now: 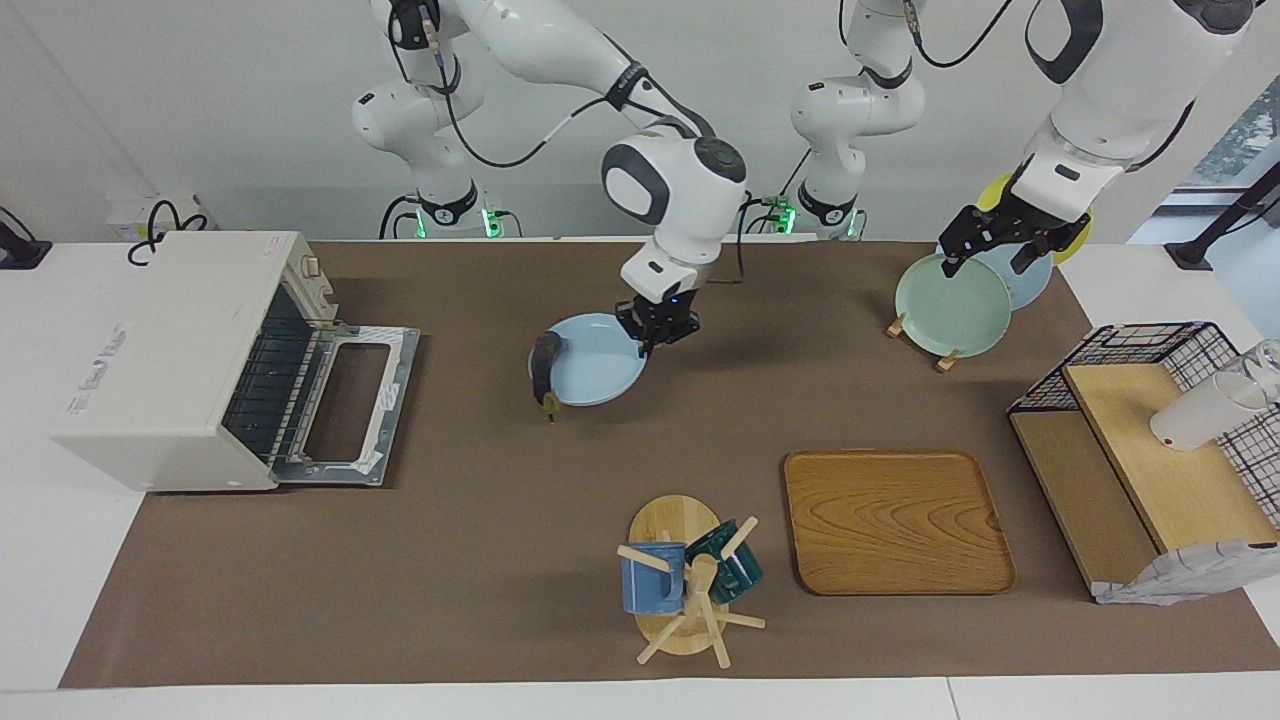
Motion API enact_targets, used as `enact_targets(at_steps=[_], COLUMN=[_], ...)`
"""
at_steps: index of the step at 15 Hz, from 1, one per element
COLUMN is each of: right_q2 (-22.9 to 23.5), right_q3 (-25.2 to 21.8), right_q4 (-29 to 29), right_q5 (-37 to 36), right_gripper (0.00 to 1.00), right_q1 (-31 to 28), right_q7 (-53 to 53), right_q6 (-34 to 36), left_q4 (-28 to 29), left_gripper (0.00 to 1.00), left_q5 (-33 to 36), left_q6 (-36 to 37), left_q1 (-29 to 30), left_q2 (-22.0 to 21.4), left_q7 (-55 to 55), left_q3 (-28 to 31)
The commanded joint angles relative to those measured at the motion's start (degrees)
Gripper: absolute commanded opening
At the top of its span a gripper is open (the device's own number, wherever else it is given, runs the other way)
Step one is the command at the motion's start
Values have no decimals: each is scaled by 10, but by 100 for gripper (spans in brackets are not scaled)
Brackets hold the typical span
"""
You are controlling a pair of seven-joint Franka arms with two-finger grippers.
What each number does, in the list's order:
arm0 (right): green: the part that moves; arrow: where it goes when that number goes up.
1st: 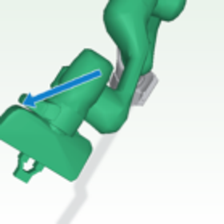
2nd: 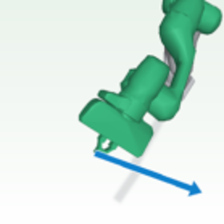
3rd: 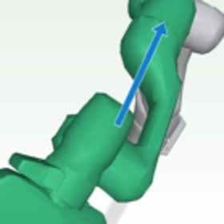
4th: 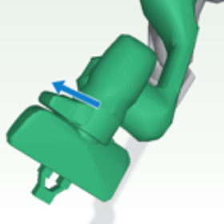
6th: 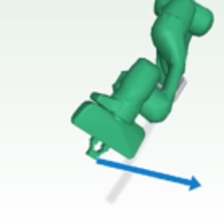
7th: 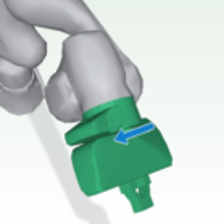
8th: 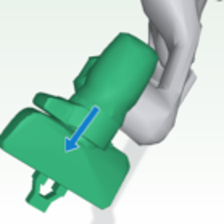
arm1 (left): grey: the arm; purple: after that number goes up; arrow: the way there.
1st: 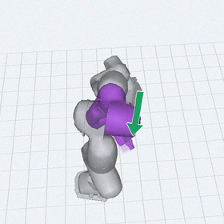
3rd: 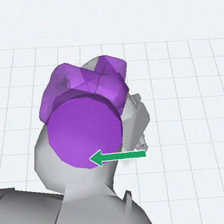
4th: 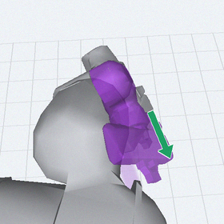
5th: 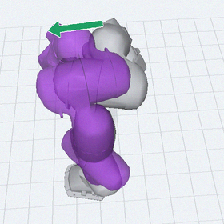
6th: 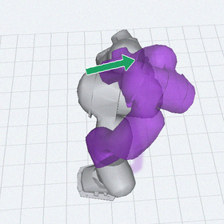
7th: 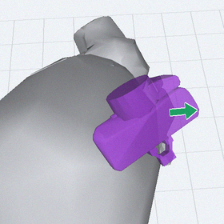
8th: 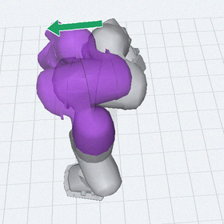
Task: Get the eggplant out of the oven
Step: 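Pull the plate with eggplant out of the oven with the right gripper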
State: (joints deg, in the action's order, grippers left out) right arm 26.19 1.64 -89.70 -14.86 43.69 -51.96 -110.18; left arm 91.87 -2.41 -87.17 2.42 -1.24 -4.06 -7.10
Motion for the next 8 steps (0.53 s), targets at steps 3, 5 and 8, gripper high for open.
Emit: enact_targets(at_steps=[3,5,8], right_q2=[36,27,25], right_q3=[13,13,13], right_q4=[0,-42,-71], right_q5=[15,15,15], right_gripper=[0,0,0], right_q1=[-4,-4,-11], right_q7=[-8,-8,-6], right_q6=[-94,-150,-197], left_q4=[8,8,10], left_gripper=[100,100,100], left_q5=[-22,-22,-22], left_q6=[-15,-16,-18], left_q1=[17,18,17], left_q2=[-7,-7,-7], left_q7=[7,7,5], left_q3=[2,1,2])
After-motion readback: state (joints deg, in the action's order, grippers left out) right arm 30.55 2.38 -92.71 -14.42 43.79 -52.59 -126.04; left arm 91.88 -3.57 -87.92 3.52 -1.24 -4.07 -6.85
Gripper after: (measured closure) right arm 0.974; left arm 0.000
